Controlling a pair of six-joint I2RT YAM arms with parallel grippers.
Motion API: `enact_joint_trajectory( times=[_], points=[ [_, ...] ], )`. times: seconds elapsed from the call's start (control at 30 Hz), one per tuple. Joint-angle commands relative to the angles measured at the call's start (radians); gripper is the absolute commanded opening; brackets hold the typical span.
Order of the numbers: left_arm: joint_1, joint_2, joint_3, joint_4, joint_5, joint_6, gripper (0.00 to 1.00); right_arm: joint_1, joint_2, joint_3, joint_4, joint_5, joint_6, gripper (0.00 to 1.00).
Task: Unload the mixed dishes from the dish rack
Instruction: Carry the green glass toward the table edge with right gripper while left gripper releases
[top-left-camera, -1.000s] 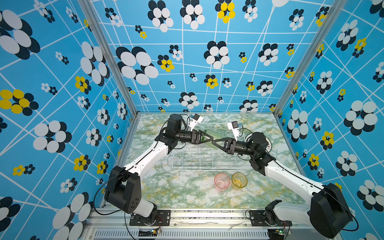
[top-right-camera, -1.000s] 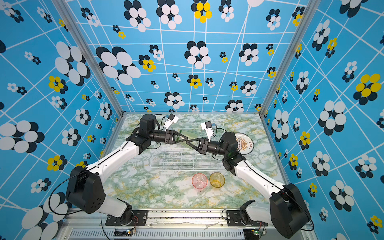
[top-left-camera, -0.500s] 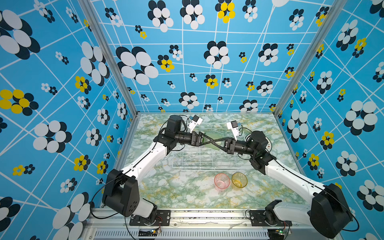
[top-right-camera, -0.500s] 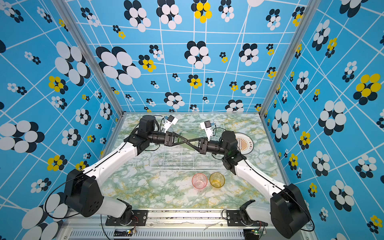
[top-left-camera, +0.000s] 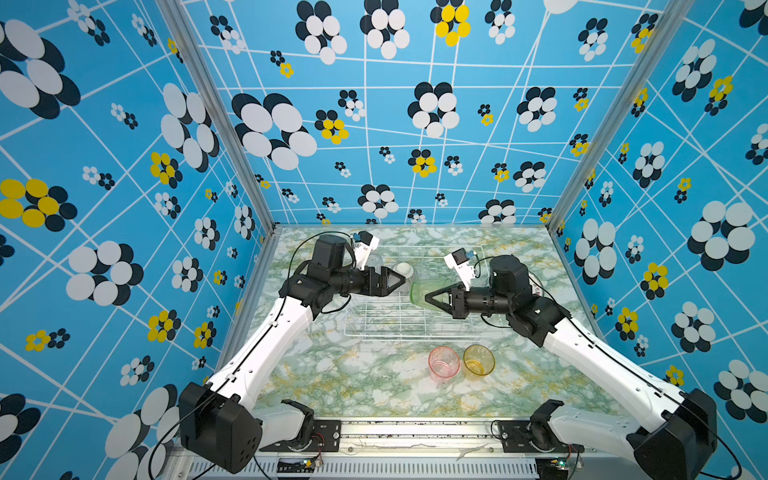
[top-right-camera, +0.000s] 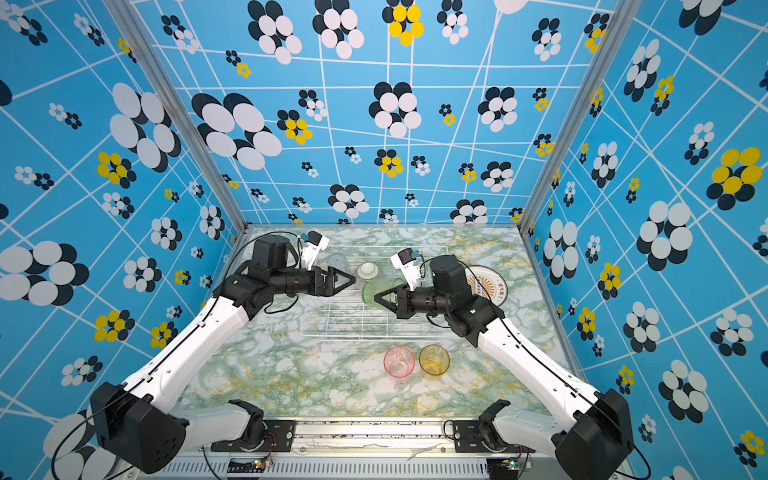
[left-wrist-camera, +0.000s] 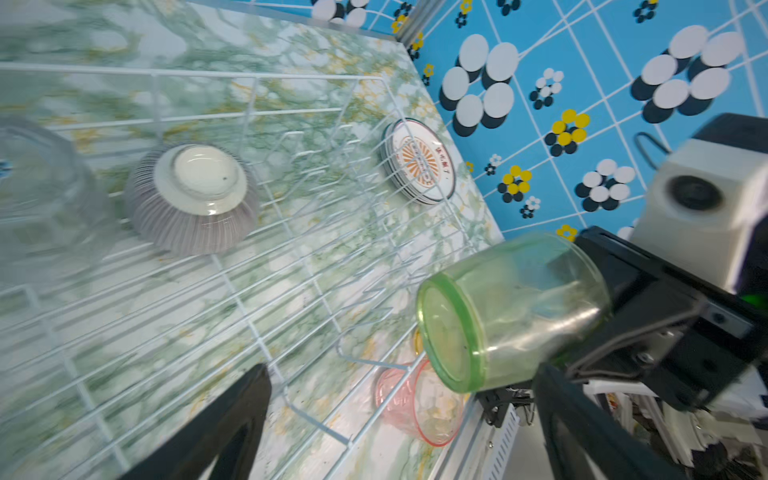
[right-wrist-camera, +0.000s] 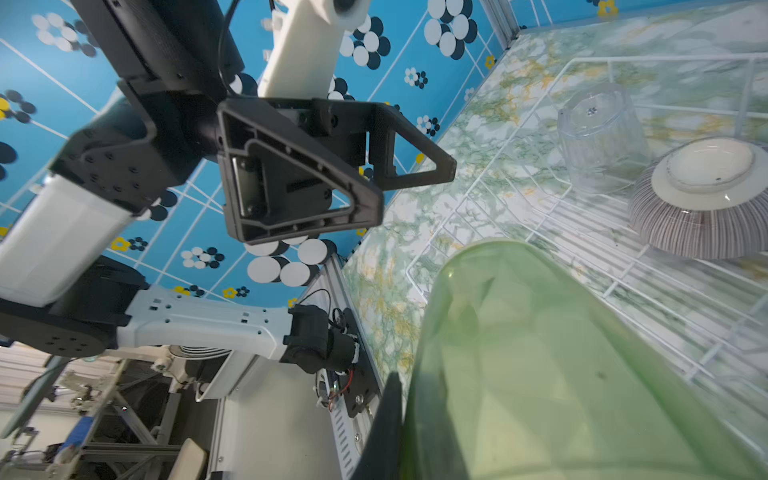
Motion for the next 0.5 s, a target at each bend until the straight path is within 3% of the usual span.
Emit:
enact_joint_trajectory(
  times=[0.0, 0.23, 0.47],
  points=[
    [0.004, -0.037, -0.004, -0.102, -0.156, 0.07, 1.0, 0.111, -0.001, 0.11, -0.344, 0.192, -0.21, 0.0],
    [0.007, -0.052, -0.011, -0.141, -0.221, 0.078, 0.99, 0.352, 0.137, 0.247, -0.598, 0.405, -0.309, 0.0],
    [0.006, -0.054, -0.005, -0.164, -0.217, 0.093, 0.99, 0.492, 0.324, 0.332, -0.686, 0.442, -0.335, 0.0]
  ],
)
